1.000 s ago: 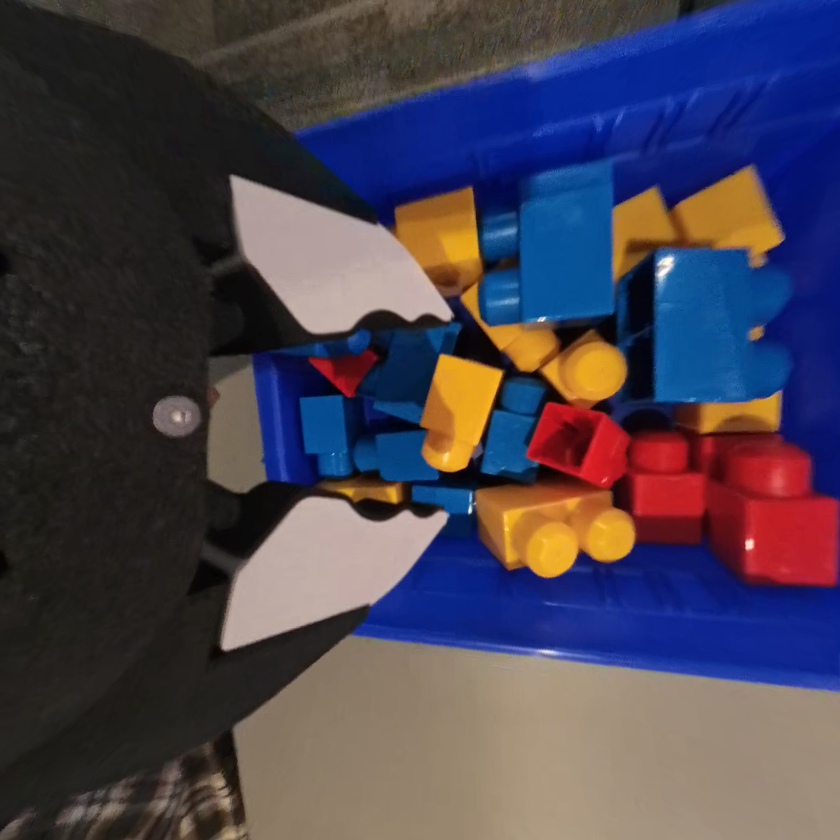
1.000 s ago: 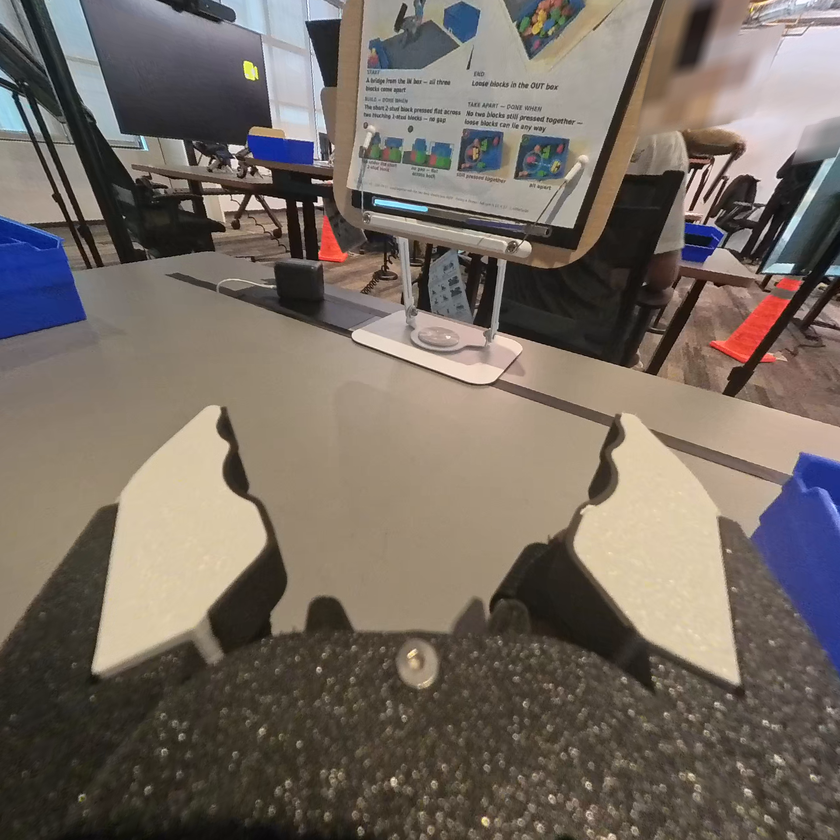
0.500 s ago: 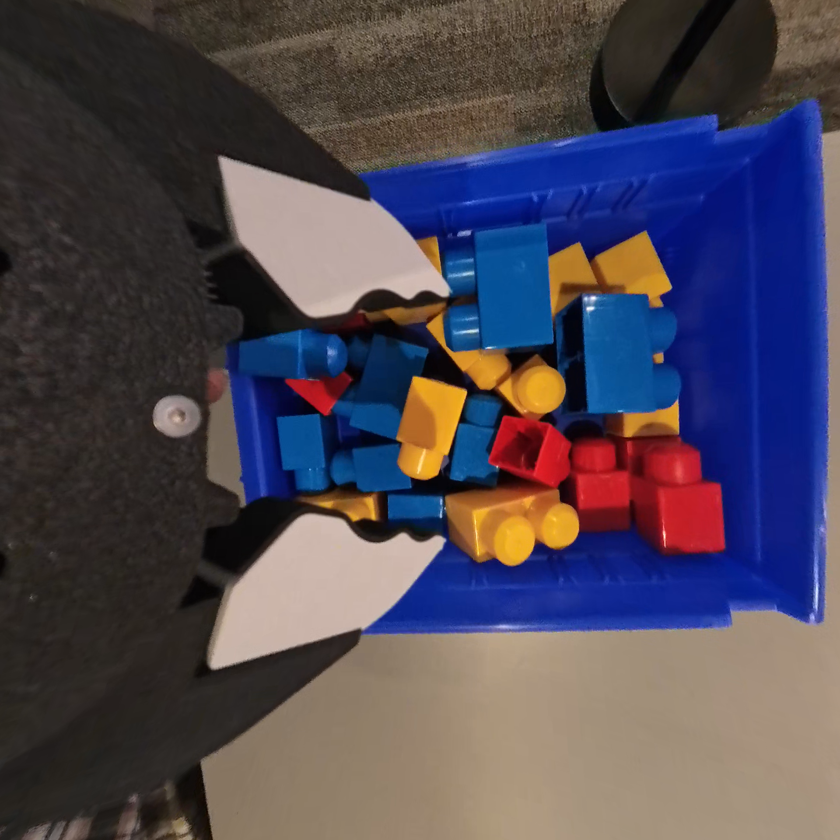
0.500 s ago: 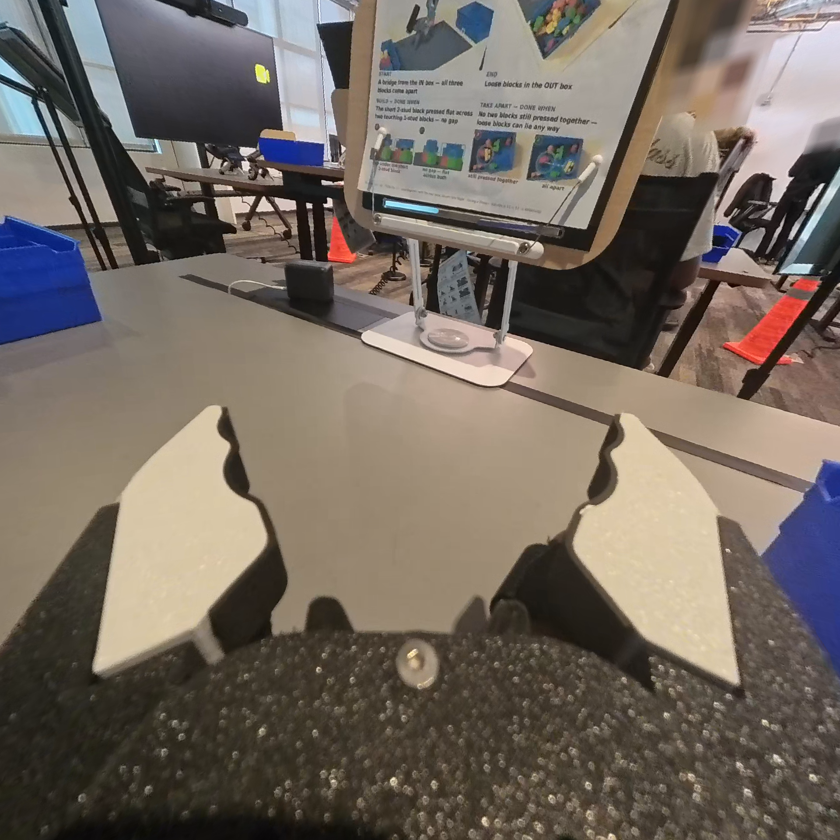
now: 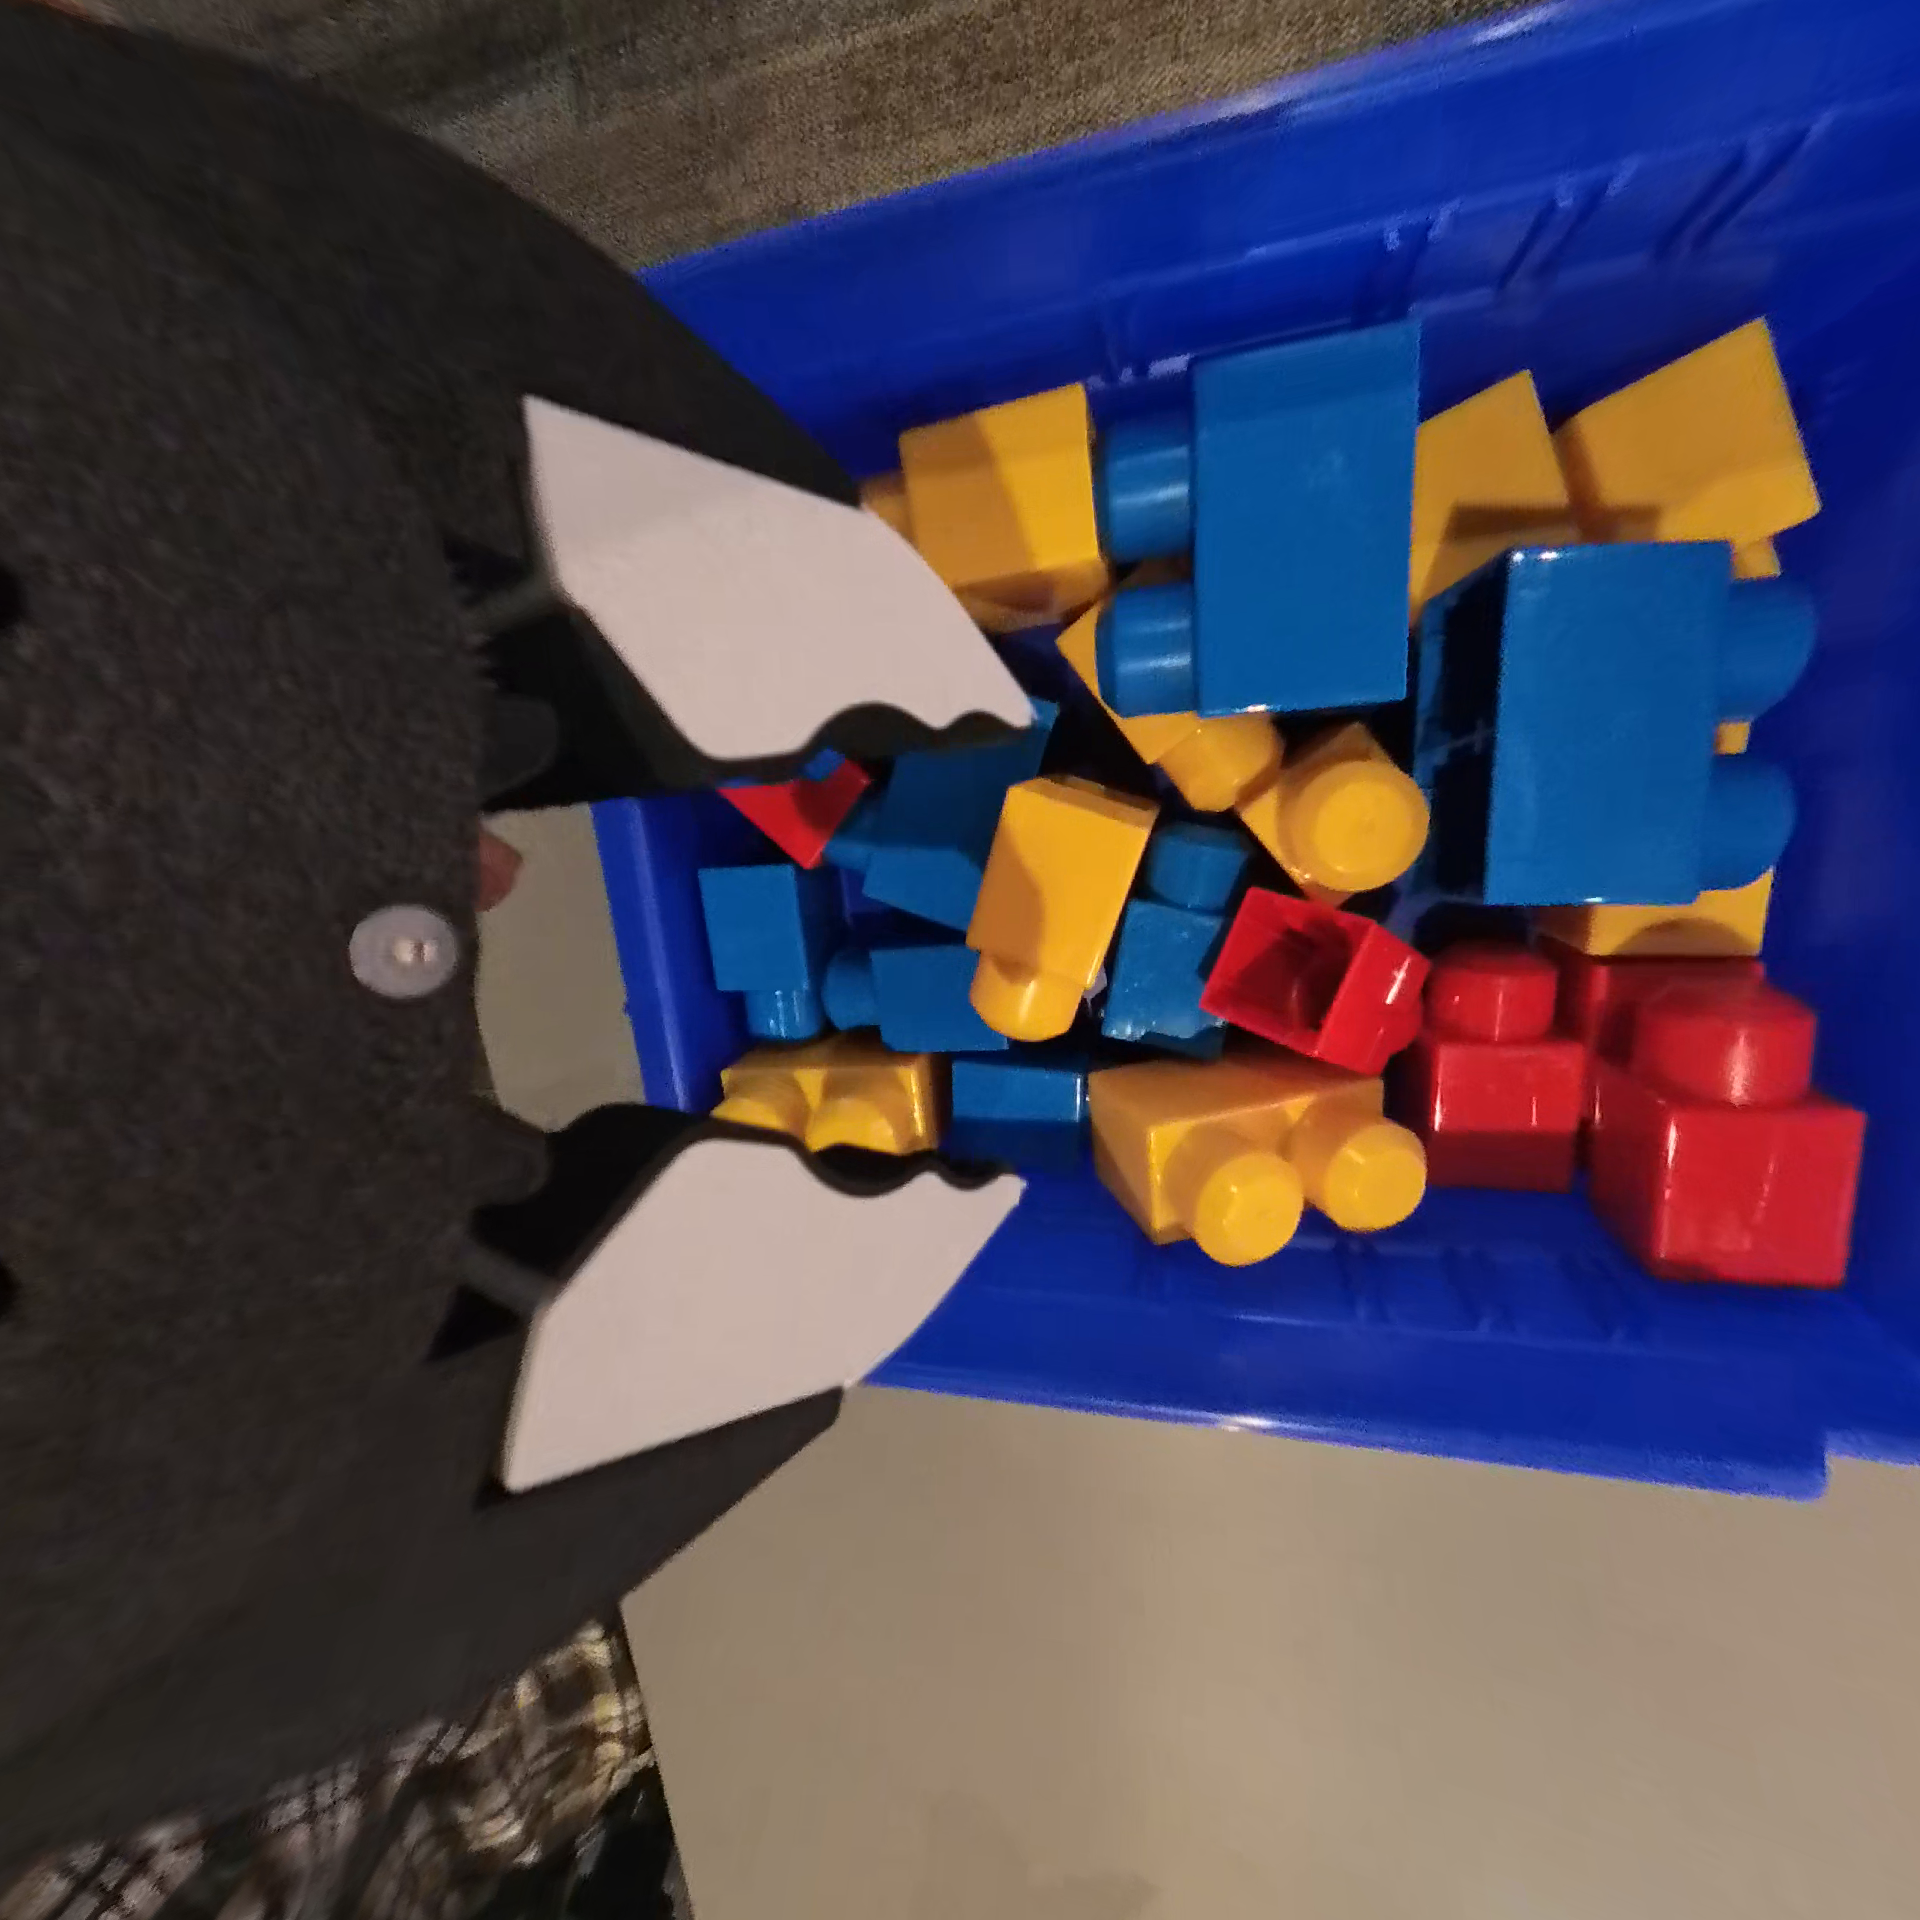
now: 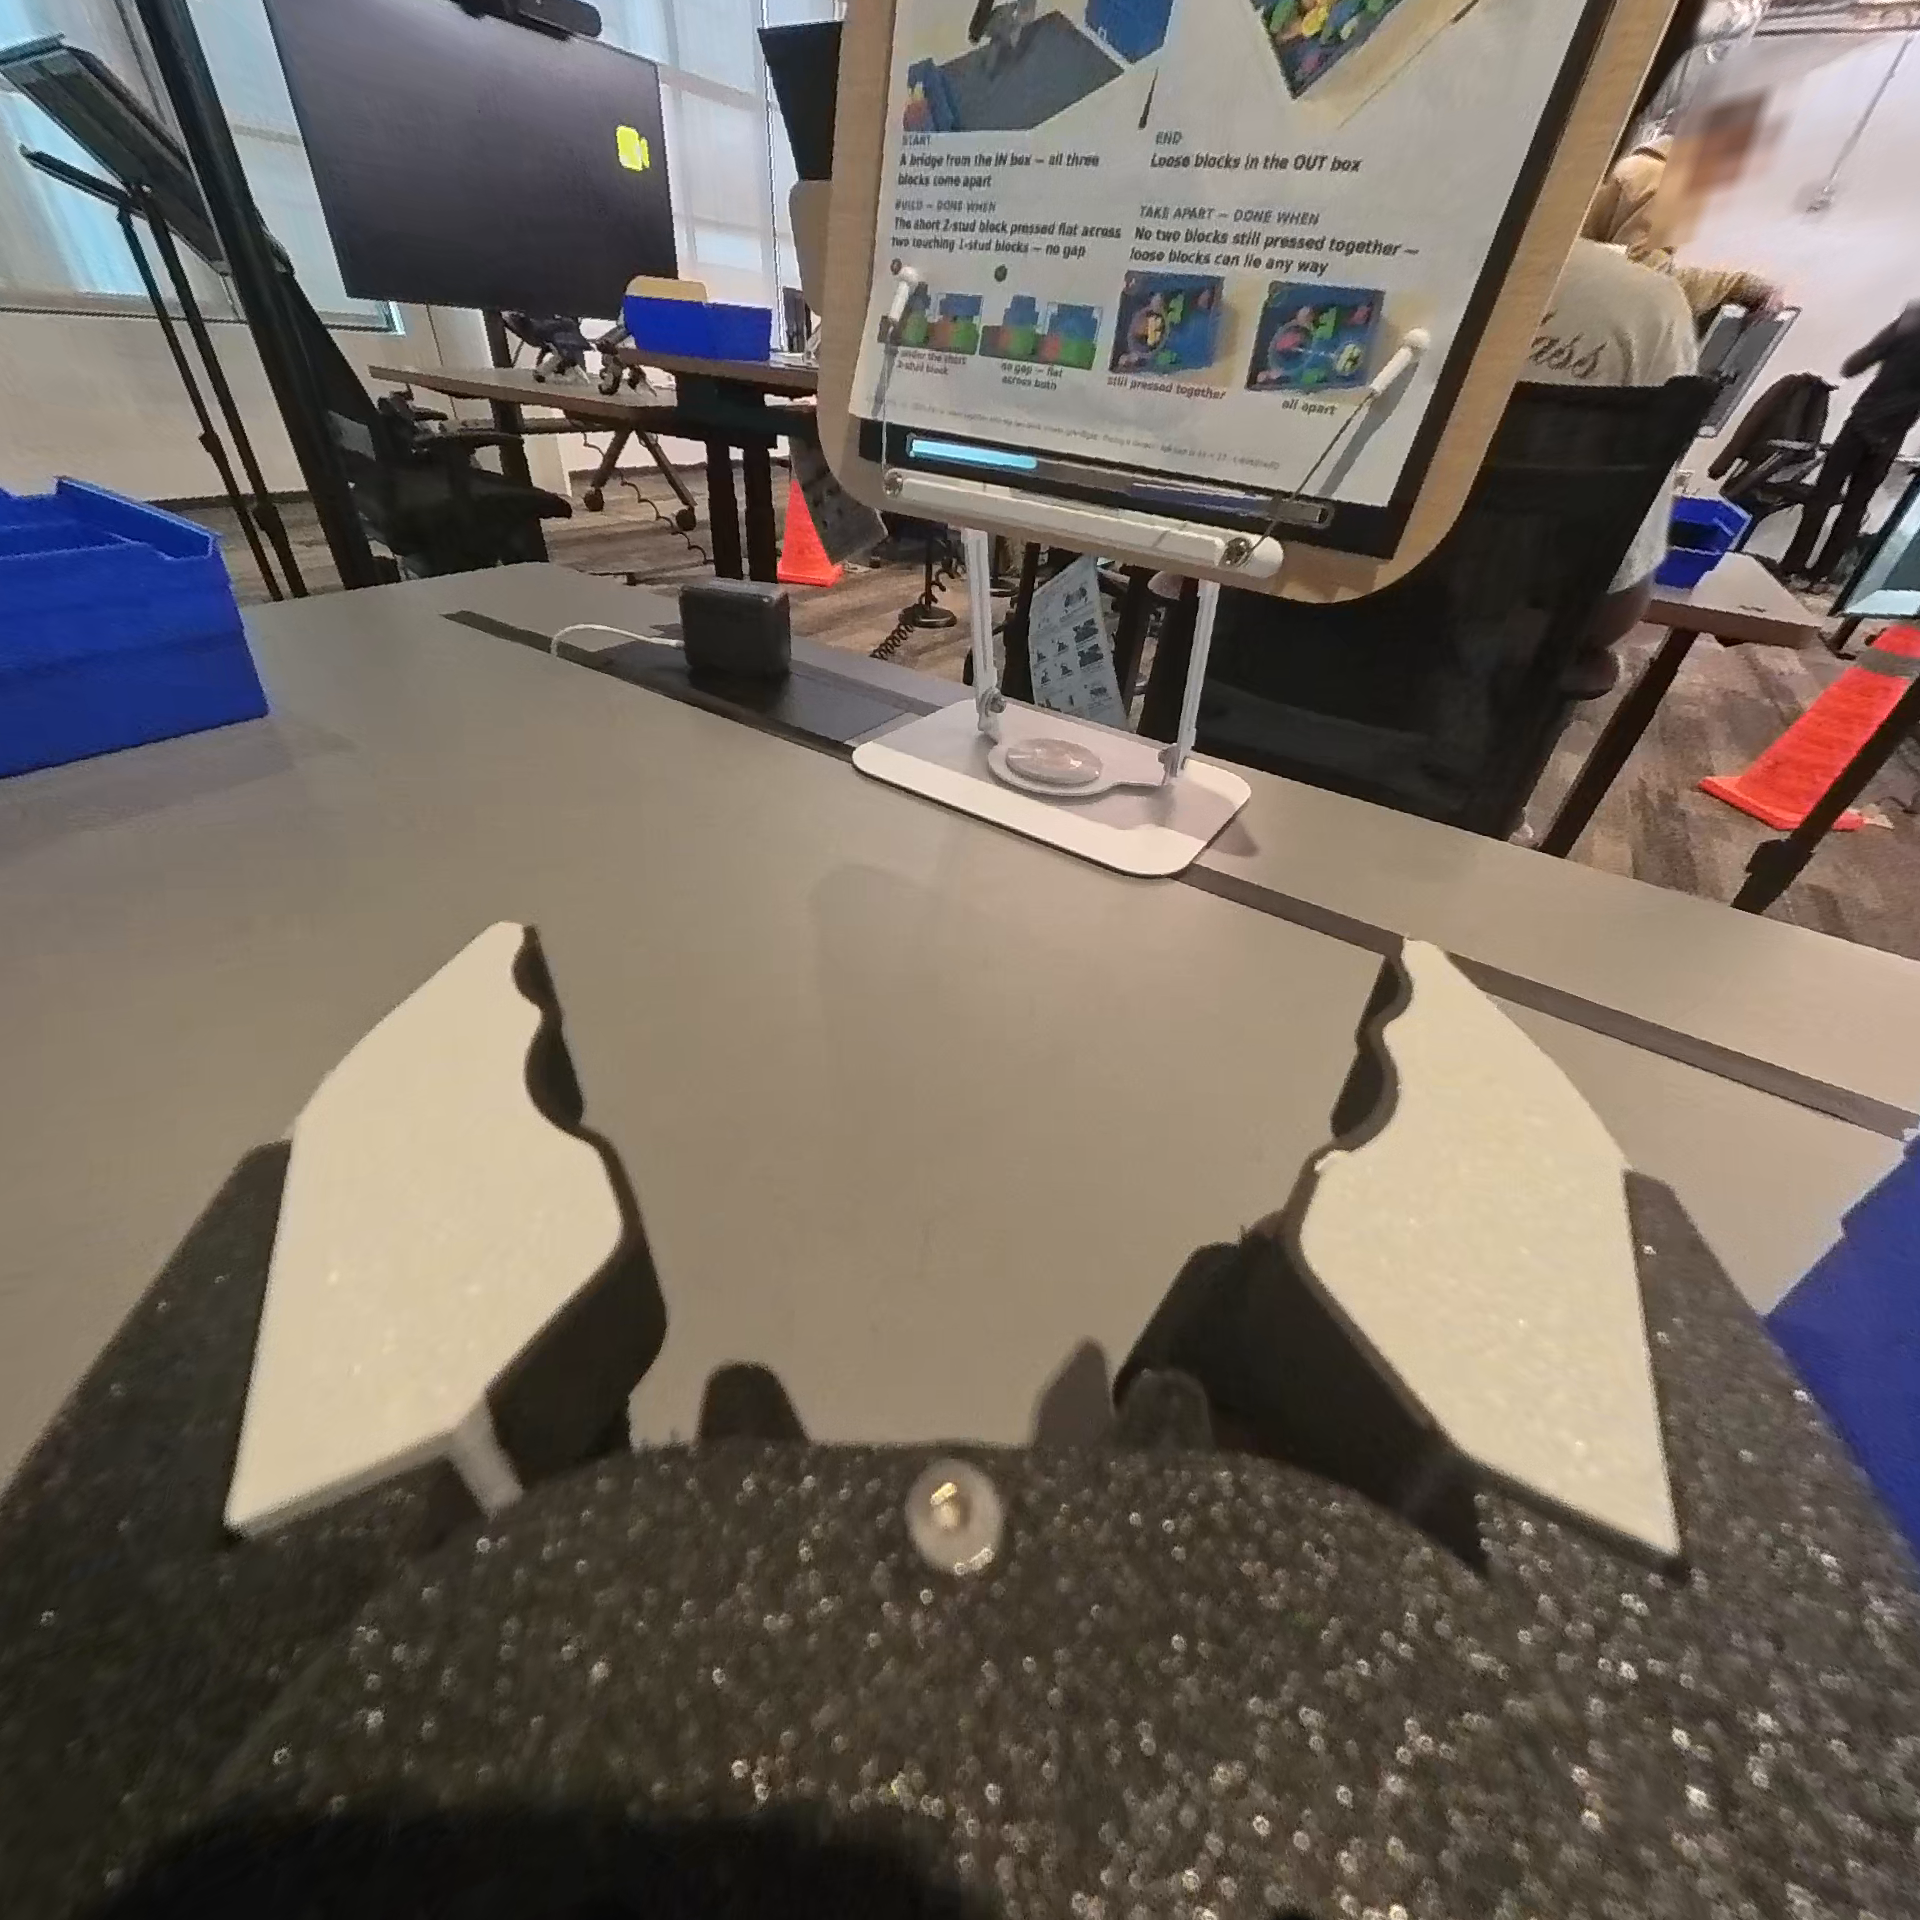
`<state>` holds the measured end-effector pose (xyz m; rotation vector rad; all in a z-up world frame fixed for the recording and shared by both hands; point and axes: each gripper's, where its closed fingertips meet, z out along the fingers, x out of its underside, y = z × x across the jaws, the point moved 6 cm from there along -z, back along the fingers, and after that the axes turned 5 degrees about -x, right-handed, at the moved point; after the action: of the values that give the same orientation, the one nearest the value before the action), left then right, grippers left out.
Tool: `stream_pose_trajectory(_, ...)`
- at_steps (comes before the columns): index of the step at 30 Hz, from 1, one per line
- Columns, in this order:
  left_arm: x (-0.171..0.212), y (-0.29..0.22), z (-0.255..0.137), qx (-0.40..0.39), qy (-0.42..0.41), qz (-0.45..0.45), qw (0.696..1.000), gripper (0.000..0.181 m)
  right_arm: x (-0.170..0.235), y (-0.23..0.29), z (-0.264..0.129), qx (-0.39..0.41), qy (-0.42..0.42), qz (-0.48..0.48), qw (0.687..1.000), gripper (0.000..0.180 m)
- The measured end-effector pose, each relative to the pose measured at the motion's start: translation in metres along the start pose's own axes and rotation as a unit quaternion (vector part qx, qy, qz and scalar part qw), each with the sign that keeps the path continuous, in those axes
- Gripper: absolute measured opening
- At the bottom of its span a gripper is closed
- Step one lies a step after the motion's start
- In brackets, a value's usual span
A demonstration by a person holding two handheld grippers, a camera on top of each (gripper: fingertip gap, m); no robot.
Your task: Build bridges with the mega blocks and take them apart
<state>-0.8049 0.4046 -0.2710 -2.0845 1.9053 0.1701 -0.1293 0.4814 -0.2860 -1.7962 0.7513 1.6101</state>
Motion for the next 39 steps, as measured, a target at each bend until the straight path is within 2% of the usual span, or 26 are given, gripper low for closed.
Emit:
stream_pose_trajectory(5, -0.003, 0.006, -0.001, -0.051, -0.002, 0.001, 0.999, 0.076, 0.001, 0.001, 0.001, -0.005, 0.004, 0.001, 1.000, 0.140)
stream_pose_trajectory(10, -0.008, 0.011, -0.009, -0.096, -0.021, 0.000, 0.995, 0.085, 0.002, 0.002, 0.003, -0.008, 0.006, 0.002, 1.000, 0.140)
stream_pose_trajectory(11, -0.008, 0.010, -0.010, -0.097, -0.022, 0.002, 0.995, 0.091, 0.002, 0.002, 0.003, -0.009, 0.007, 0.003, 1.000, 0.139)
stream_pose_trajectory(16, -0.012, 0.007, -0.015, -0.069, -0.039, -0.005, 0.997, 0.094, 0.002, 0.003, 0.003, -0.013, 0.008, 0.003, 1.000, 0.138)
stream_pose_trajectory(19, -0.008, -0.005, -0.011, 0.028, -0.005, -0.010, 1.000, 0.087, 0.002, 0.003, 0.003, -0.014, 0.008, 0.002, 1.000, 0.138)
stream_pose_trajectory(24, 0.001, 0.002, -0.001, -0.045, 0.043, 0.035, 0.997, 0.081, 0.002, 0.003, 0.004, -0.016, 0.008, 0.004, 1.000, 0.137)
stream_pose_trajectory(27, 0.003, -0.005, 0.001, -0.004, 0.059, 0.033, 0.998, 0.067, 0.003, 0.004, 0.004, -0.018, 0.009, 0.003, 1.000, 0.137)
stream_pose_trajectory(30, 0.003, -0.007, 0.003, 0.023, 0.075, 0.018, 0.997, 0.069, 0.002, 0.004, 0.004, -0.019, 0.007, 0.005, 1.000, 0.137)
stream_pose_trajectory(36, 0.000, -0.004, -0.002, 0.006, 0.069, 0.007, 0.998, 0.074, 0.003, 0.004, 0.004, -0.022, 0.009, 0.007, 1.000, 0.137)
stream_pose_trajectory(39, 0.002, -0.002, -0.001, -0.002, 0.093, 0.004, 0.996, 0.066, 0.004, 0.005, 0.005, -0.025, 0.011, 0.007, 1.000, 0.136)
